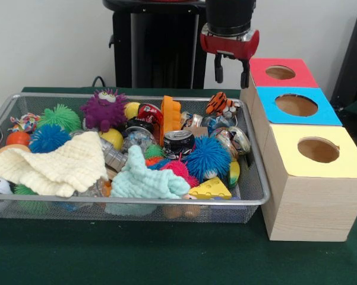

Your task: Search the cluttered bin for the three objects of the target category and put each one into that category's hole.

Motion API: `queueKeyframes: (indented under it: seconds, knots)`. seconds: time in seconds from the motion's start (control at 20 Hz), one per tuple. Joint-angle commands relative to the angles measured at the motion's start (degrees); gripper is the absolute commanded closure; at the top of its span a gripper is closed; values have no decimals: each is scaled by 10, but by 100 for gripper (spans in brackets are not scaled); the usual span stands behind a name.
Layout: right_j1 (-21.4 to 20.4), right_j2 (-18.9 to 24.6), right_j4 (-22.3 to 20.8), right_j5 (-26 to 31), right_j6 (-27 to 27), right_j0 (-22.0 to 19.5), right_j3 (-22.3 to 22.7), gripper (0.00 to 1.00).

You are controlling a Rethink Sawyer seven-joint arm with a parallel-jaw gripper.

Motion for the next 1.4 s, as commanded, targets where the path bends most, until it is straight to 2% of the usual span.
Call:
queueKeyframes:
  seconds: [0.05,0.4,0.7,0.85,1.1,1.25,1.4]
  knots:
    - [-14,-6,-28,20,17,19,-7,0]
    - [28,-40,-43,-34,38,40,-32,0]
    - [59,-77,-74,-43,26,52,-64,0]
    - [52,-83,-88,-38,13,42,-51,0]
    - [26,-73,-105,-46,-2,-1,-10,0]
    - [34,-66,-113,-58,2,-16,-2,0]
    - [52,-72,-119,-93,30,-12,12,0]
